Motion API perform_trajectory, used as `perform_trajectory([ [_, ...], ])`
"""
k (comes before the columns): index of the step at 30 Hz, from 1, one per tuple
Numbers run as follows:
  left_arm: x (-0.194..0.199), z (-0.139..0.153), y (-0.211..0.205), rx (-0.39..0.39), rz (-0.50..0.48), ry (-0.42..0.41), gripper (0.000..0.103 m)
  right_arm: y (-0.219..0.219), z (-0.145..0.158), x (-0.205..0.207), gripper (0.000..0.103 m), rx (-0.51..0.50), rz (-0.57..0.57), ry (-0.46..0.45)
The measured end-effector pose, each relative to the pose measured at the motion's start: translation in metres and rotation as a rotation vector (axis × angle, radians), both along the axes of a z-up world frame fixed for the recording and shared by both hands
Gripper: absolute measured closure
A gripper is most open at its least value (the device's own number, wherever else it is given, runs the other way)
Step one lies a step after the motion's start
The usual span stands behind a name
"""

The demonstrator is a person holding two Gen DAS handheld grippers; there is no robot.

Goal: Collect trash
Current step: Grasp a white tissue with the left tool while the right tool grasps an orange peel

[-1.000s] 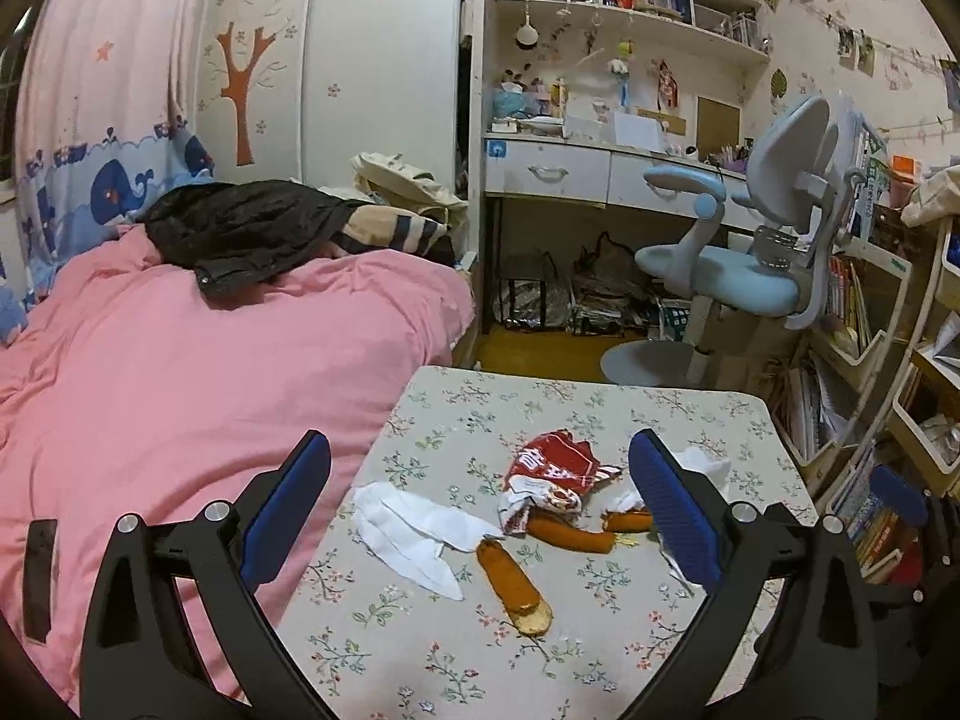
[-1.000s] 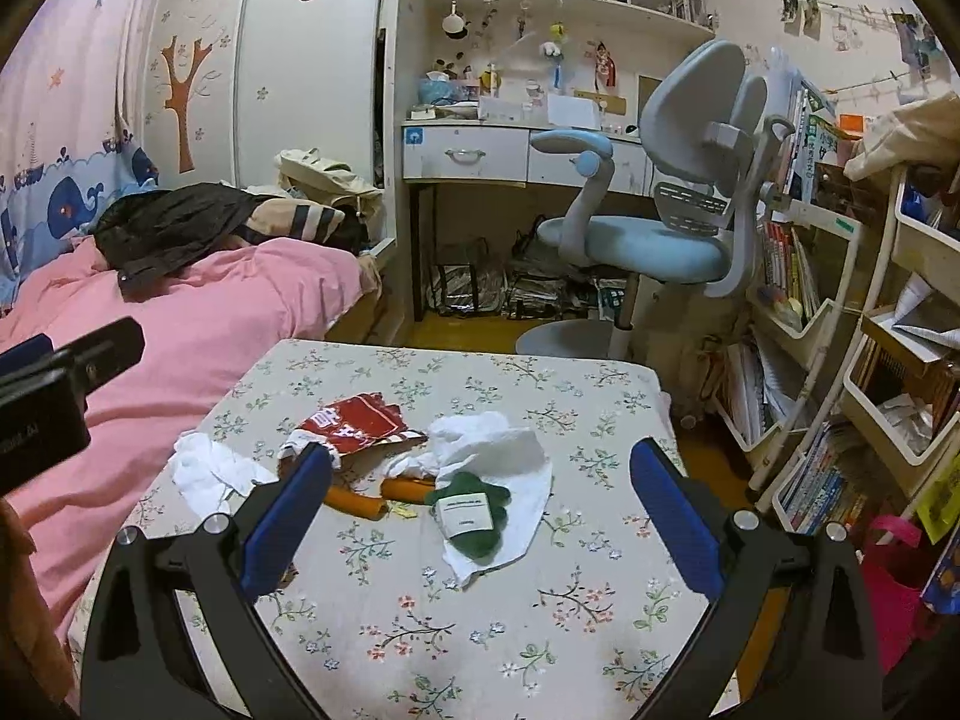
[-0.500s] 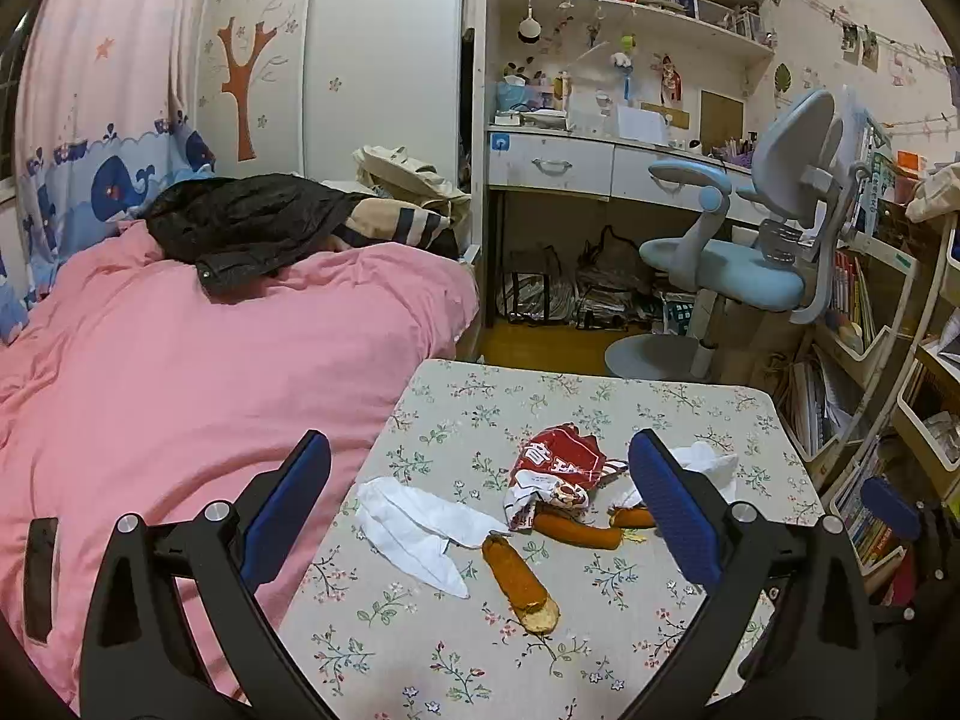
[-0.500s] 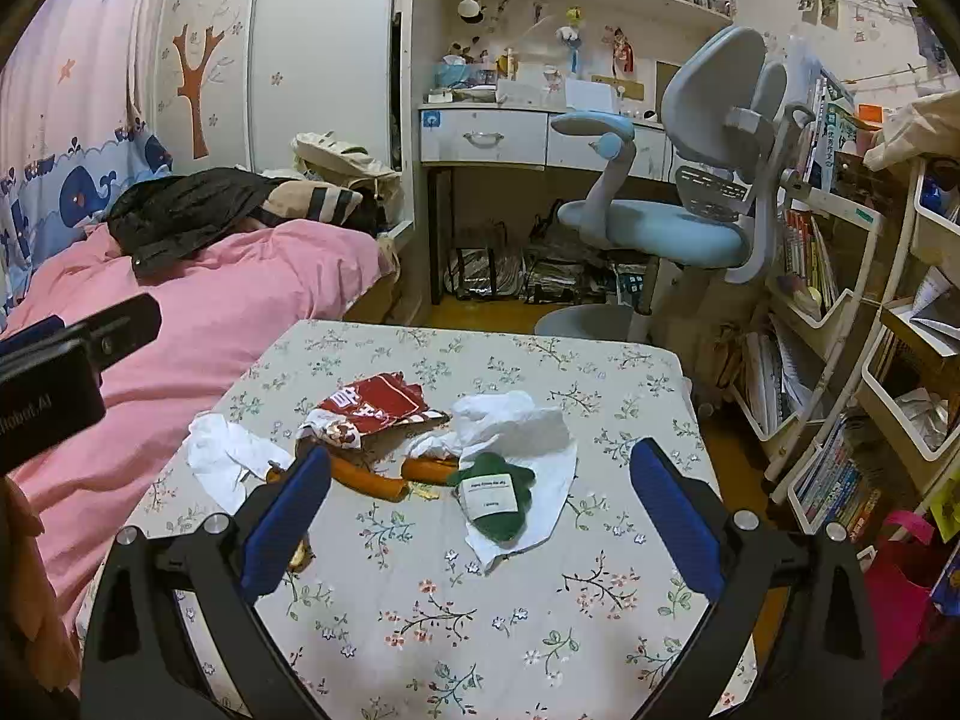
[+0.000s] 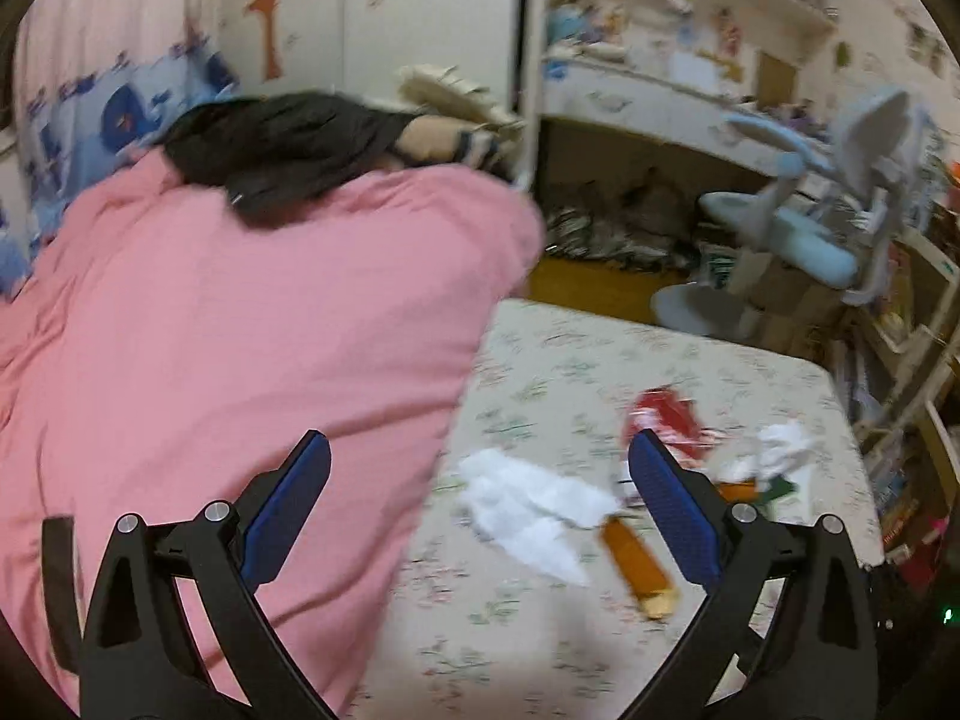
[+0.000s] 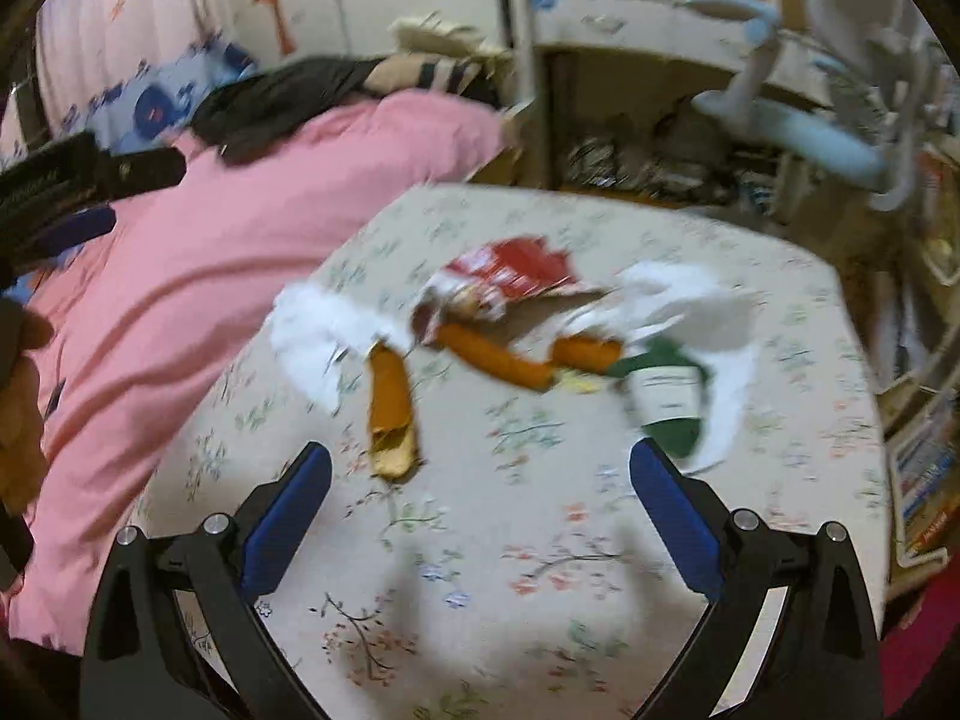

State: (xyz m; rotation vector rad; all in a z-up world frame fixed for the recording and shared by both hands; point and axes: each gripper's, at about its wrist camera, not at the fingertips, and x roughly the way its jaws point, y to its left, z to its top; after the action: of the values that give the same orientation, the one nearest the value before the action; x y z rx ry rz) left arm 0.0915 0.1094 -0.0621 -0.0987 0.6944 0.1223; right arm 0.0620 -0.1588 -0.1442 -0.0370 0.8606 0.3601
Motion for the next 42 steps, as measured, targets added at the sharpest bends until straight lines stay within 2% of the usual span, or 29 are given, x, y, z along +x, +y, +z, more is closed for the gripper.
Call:
perform_trajectory([
  [2, 0.005, -0.01, 0.008, -0.029, 0.013, 0.028, 0.007, 0.01, -0.009, 0.008, 0.008, 0.007, 0.026, 0.02],
  [3, 0.008, -0.014, 0.01, -0.038, 0.016, 0.047, 0.007, 0.015, -0.015, 0.013, 0.012, 0.005, 0.037, 0.032],
  [4, 0.013, -0.021, 0.01, -0.044, 0.024, 0.074, 0.007, 0.019, -0.021, 0.016, 0.022, 0.005, 0.051, 0.05],
  [6, 0.02, -0.031, 0.004, -0.034, 0.019, 0.107, 0.007, 0.027, -0.033, 0.025, 0.034, 0.014, 0.07, 0.097],
  [8, 0.027, -0.041, -0.004, -0.014, 0.009, 0.134, 0.007, 0.034, -0.044, 0.03, 0.037, 0.006, 0.081, 0.119],
  [14, 0.054, -0.066, -0.015, -0.015, 0.024, 0.173, 0.007, 0.034, -0.046, 0.033, 0.047, -0.005, 0.091, 0.094],
  [15, 0.058, -0.07, -0.017, -0.017, 0.024, 0.181, 0.007, 0.034, -0.046, 0.033, 0.05, -0.004, 0.095, 0.091],
  [18, 0.073, -0.087, -0.025, 0.003, 0.021, 0.214, 0.012, 0.032, -0.045, 0.035, 0.069, -0.009, 0.105, 0.091],
  [19, 0.078, -0.092, -0.027, 0.013, 0.015, 0.222, 0.013, 0.031, -0.045, 0.035, 0.072, -0.009, 0.111, 0.094],
  [22, 0.091, -0.106, -0.035, 0.024, -0.013, 0.251, 0.024, 0.031, -0.045, 0.035, 0.076, -0.016, 0.136, 0.101],
  [25, 0.101, -0.125, -0.045, 0.037, -0.07, 0.298, 0.054, 0.028, -0.044, 0.032, 0.078, -0.02, 0.149, 0.111],
  [26, 0.103, -0.13, -0.047, 0.033, -0.092, 0.318, 0.07, 0.025, -0.043, 0.03, 0.078, -0.019, 0.151, 0.112],
  [27, 0.101, -0.13, -0.049, 0.046, -0.1, 0.297, 0.084, 0.023, -0.043, 0.028, 0.078, -0.018, 0.152, 0.114],
  [29, 0.098, -0.127, -0.054, 0.016, -0.161, 0.313, 0.094, 0.017, -0.042, 0.024, 0.079, -0.002, 0.147, 0.122],
  [32, 0.083, -0.109, -0.053, -0.043, -0.199, 0.291, 0.094, 0.007, -0.036, 0.015, 0.08, 0.052, 0.132, 0.129],
  [35, 0.055, -0.08, -0.048, -0.092, -0.219, 0.232, 0.094, -0.001, -0.021, 0.0, 0.08, 0.092, 0.123, 0.107],
  [36, 0.043, -0.068, -0.047, -0.109, -0.226, 0.205, 0.094, -0.004, -0.015, -0.007, 0.086, 0.105, 0.124, 0.098],
  [37, 0.032, -0.057, -0.046, -0.12, -0.236, 0.18, 0.094, -0.005, -0.011, -0.011, 0.096, 0.111, 0.125, 0.091],
  [40, -0.003, -0.035, -0.043, -0.133, -0.25, 0.117, 0.094, -0.014, 0.006, -0.031, 0.095, 0.14, 0.116, 0.053],
  [42, -0.023, -0.033, -0.041, -0.139, -0.244, 0.108, 0.094, -0.019, 0.009, -0.042, 0.095, 0.149, 0.101, 0.041],
])
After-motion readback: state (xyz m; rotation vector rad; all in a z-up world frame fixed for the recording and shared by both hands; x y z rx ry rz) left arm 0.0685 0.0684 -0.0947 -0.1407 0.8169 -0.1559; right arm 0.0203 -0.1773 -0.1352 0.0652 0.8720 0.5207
